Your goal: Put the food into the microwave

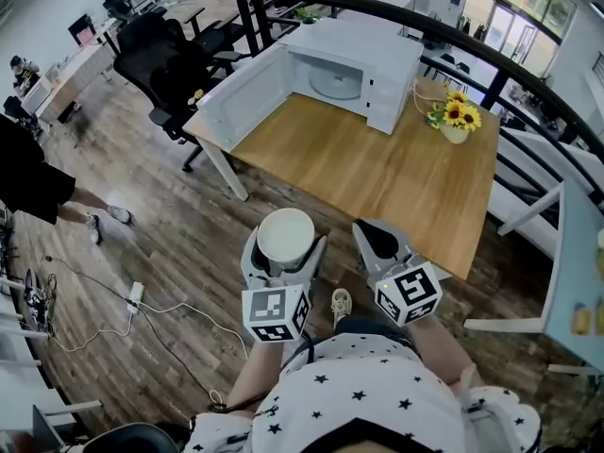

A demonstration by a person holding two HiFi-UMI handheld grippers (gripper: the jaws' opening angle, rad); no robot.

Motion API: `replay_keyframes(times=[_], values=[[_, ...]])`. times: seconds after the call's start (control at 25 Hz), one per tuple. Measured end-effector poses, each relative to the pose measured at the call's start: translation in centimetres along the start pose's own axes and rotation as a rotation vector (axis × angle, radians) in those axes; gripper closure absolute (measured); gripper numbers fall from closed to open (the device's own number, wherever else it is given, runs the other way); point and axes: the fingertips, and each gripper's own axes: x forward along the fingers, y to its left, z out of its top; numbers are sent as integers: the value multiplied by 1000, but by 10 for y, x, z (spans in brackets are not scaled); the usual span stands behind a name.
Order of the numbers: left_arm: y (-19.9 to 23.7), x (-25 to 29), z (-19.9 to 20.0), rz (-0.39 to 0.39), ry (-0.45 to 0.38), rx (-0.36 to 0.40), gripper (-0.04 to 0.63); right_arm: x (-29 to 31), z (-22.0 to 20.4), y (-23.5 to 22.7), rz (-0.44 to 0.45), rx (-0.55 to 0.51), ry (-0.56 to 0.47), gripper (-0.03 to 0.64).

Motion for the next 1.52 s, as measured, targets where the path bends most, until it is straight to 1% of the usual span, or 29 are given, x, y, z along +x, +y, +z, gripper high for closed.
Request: replay_keyframes(times=[0.48, 1.04, 1.32, 1.52], values=[[6, 95, 24, 25, -16, -8, 92, 59, 17, -82, 27, -23, 5, 611], [16, 161, 31, 43, -4, -15, 92, 104, 19, -129, 60, -21, 24, 611], [19, 195, 27, 28, 21, -10, 92, 118, 9, -151, 36, 9, 45, 611], [27, 228, 29, -1, 34, -5, 92, 133, 4, -173, -8, 26, 58, 611]])
